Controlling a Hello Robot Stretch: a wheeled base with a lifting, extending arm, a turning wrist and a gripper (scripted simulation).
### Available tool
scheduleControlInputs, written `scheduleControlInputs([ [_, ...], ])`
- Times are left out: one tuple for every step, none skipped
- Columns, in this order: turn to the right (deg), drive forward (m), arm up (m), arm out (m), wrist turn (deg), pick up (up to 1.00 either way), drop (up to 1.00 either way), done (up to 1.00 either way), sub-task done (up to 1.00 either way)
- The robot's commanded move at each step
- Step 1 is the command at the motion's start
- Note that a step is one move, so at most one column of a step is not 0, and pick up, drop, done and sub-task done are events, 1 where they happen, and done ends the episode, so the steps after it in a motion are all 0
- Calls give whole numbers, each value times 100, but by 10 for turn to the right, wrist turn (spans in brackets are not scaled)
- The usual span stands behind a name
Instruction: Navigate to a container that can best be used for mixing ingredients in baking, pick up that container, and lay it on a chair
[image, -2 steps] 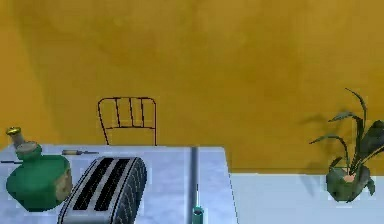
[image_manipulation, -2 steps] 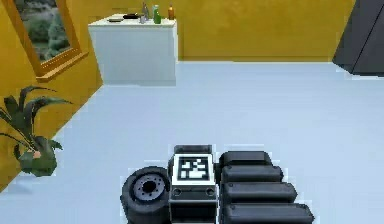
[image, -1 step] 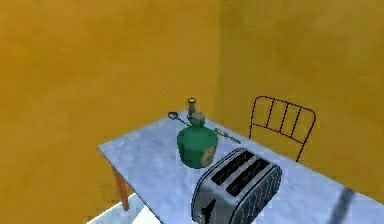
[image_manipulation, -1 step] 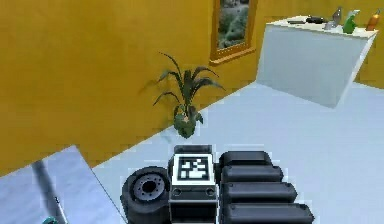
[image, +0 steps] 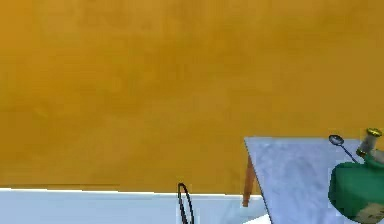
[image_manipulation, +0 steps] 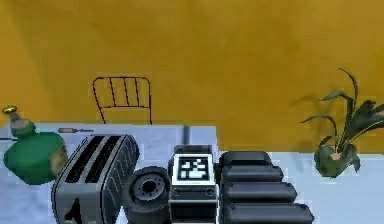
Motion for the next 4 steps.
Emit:
scheduleControlInputs([
  [-450, 0, 0, 0, 0, 0, 0, 0, 0],
  [-90, 0, 0, 0, 0, 0, 0, 0, 0],
  [0, 0, 0, 26, 0, 0, 0, 0, 0],
  [0, 0, 0, 0, 450, 0, 0, 0, 0],
])
